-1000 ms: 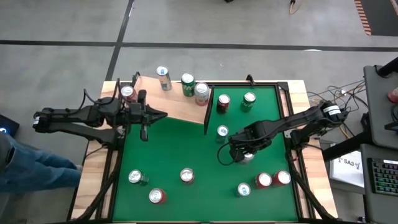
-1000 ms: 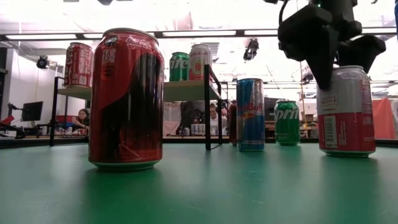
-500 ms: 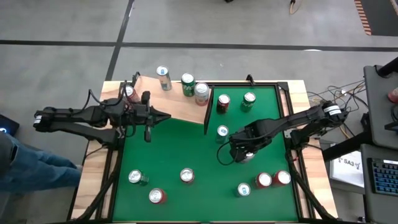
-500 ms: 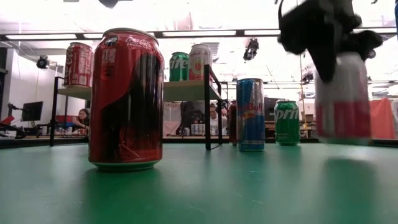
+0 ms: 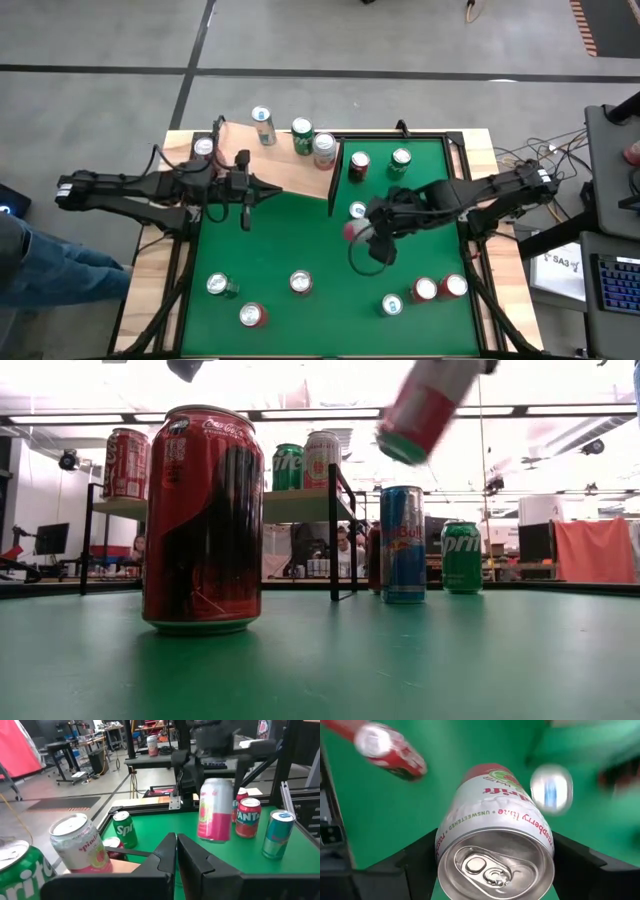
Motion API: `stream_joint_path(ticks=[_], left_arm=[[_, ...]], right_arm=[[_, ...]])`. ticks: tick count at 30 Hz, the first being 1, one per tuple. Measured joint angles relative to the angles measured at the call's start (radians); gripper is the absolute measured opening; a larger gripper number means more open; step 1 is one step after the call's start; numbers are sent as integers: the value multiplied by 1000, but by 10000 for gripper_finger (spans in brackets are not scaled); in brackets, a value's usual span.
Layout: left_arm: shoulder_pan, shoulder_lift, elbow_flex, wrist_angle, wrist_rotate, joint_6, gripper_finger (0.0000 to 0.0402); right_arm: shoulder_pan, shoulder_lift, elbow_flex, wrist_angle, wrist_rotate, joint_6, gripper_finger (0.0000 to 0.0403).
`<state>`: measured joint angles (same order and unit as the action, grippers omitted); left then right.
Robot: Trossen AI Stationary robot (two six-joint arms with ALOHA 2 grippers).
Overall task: Place canned beverage on shelf
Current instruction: Put the pink/white soda can on the shelf aligned with the other pink/white soda can
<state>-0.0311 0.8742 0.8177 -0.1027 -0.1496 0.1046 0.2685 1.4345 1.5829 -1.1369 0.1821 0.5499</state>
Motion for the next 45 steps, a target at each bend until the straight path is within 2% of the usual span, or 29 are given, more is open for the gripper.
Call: stream_joint_path(ticks=[5,8,12,16,25,29,33,45], left_arm=[[0,30,0,21,34,-48,2],[0,49,0,39,73,-71,14],[0,78,0,71,188,-78,47],[-1,107,0,81,246,-90,105],[-15,180,0,78,273,-89,292],[-16,199,0,81,345,-95,341],[-14,223,3,81,347,-127,357],[-15,330,5,207,384,-179,359]], right_arm=[[31,8,2,200,125,-342,288],[33,8,-17,329,135,-506,288],[33,8,-53,454,135,-682,288],[32,8,-78,552,134,-785,288],[29,8,-101,598,135,-903,288],[19,8,-103,597,134,-908,288],[12,8,-103,599,136,-937,288],[-14,49,-101,657,131,-1055,288]])
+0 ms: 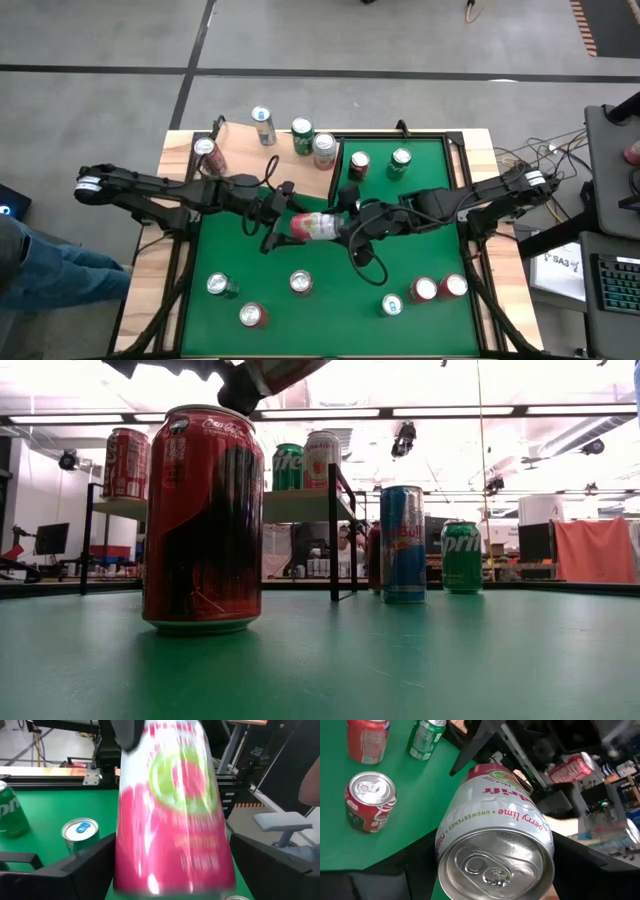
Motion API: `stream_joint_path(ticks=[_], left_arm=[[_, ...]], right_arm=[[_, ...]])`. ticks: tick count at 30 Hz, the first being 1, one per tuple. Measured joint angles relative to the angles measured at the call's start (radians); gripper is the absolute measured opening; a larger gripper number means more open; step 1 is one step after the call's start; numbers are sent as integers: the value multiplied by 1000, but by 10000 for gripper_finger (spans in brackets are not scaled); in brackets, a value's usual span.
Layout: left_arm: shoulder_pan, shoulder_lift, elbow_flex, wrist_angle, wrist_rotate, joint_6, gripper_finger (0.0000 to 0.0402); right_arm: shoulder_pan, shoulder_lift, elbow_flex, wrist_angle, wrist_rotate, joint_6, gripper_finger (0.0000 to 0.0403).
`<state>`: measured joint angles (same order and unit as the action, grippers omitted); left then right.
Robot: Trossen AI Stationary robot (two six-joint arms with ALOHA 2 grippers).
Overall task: Place canned beverage on shelf
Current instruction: Put the pink/white soda can on the shelf aligned with the other pink/white soda can
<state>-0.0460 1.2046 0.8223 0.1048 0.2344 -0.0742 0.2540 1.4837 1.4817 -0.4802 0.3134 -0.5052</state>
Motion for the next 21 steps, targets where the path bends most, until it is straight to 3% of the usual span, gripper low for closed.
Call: stream_joint_path(ticks=[9,17,21], left_arm=[[0,58,0,11,2,-47,341],[-1,59,0,15,-44,-56,274],[-2,45,0,15,-79,-62,274]], right_arm=[[-2,44,0,48,5,-47,288],[-2,41,1,50,25,-59,288],[-2,39,2,52,28,-53,312]])
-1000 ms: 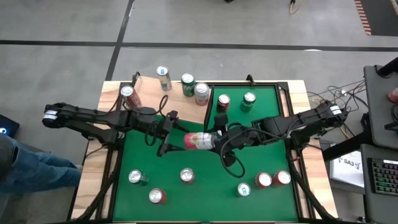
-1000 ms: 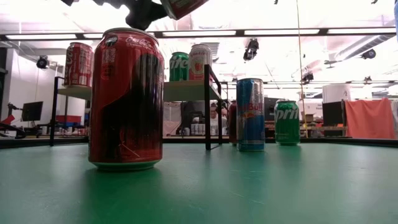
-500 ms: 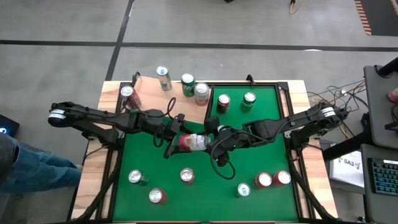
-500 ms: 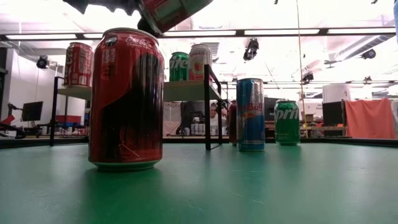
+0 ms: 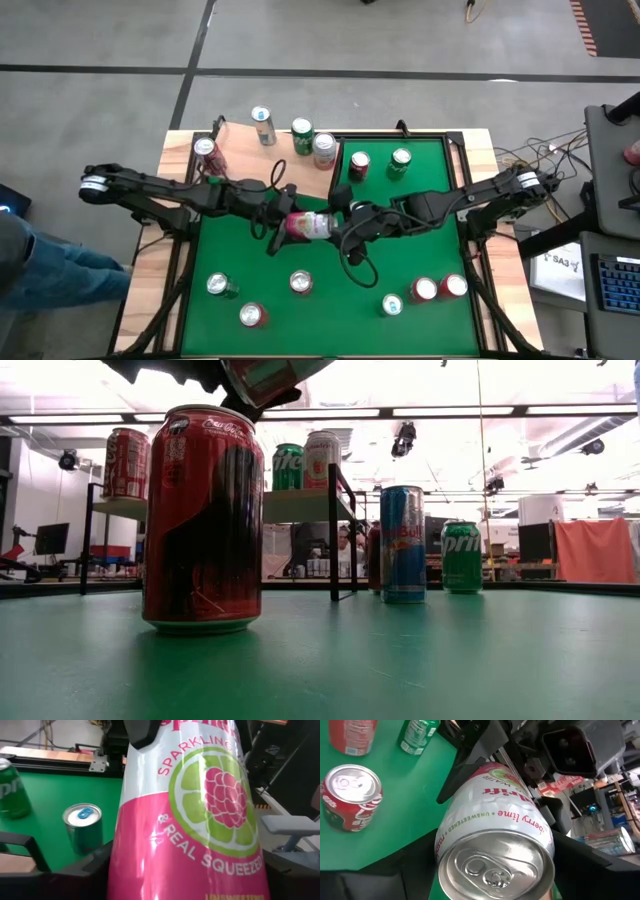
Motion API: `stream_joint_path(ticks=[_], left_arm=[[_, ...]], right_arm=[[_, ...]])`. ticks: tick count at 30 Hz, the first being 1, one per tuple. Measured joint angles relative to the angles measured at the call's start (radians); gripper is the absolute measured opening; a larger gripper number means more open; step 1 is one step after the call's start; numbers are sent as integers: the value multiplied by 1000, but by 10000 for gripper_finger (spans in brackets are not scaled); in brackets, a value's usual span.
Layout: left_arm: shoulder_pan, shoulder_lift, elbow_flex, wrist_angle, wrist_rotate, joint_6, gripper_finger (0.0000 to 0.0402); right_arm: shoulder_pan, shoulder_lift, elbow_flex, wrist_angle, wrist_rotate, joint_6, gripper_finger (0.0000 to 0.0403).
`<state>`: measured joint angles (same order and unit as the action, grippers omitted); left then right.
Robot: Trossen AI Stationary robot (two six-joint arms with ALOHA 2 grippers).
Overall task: Place canned beverage on shelf
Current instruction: Put the pink/white soda can on the shelf aligned with the other pink/white soda can
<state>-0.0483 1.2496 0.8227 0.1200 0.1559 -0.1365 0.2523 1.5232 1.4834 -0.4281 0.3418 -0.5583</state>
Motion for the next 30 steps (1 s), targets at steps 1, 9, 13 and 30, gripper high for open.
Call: stream_joint_path(ticks=[1,9,13,30], left_arm=[[0,-4,0,0,-11,0,274],[2,-40,0,4,-84,27,274],[-1,-75,0,12,-169,95,274],[-78,-149,-108,388,-385,368,274]], right_arm=[[-1,-1,0,0,3,1,321],[1,-3,32,-4,88,30,359],[-1,-11,71,-9,118,44,361],[10,-198,30,104,202,312,363]])
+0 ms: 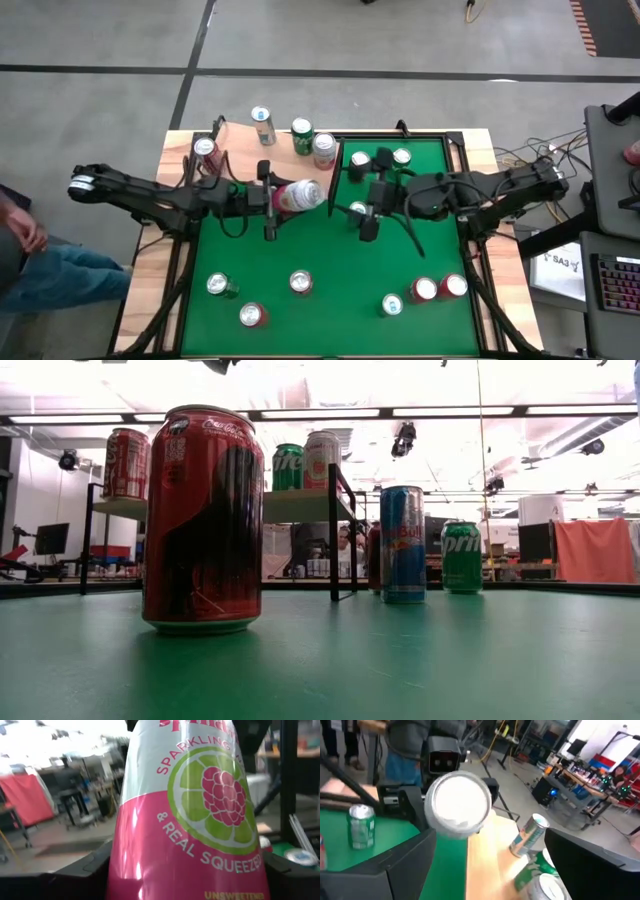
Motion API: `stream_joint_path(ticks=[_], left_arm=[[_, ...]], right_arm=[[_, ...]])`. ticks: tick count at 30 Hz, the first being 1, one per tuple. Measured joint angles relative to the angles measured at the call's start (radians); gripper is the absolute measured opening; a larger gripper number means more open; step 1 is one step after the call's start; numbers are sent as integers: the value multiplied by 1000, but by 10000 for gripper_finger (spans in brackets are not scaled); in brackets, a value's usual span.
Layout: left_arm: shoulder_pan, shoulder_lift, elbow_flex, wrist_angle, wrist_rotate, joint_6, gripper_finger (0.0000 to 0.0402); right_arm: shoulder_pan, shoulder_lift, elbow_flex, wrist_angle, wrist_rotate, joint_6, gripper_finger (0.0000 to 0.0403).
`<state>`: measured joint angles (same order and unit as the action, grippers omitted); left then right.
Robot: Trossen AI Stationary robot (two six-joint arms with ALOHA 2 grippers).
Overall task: Place canned beverage on shelf
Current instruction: Put the pink/white soda can on the shelf aligned with the other pink/white soda can
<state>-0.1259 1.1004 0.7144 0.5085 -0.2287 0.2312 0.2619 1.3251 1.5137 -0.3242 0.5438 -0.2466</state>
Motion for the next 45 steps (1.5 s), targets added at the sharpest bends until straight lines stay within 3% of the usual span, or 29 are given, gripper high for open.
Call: stream_joint_path(ticks=[7,12,17,27,33,40,45], left_arm=[[-4,2,-142,356,1,49,274],[-4,28,-190,505,-1,84,274],[-4,82,-193,596,0,117,274],[-4,157,-160,614,-4,127,274],[-4,166,-161,624,1,121,274],[-4,165,-165,621,-5,108,276],[-4,165,-165,629,1,89,328]], right_arm=[[2,-39,-287,494,7,-17,364],[-8,48,-437,992,-19,-50,364],[-28,180,-467,1294,-21,-60,364],[-47,347,-310,1326,-47,-86,364],[-47,360,-271,1325,-47,-94,361],[-53,347,-274,1294,-47,-65,282],[-53,347,-275,1283,-42,-52,280]])
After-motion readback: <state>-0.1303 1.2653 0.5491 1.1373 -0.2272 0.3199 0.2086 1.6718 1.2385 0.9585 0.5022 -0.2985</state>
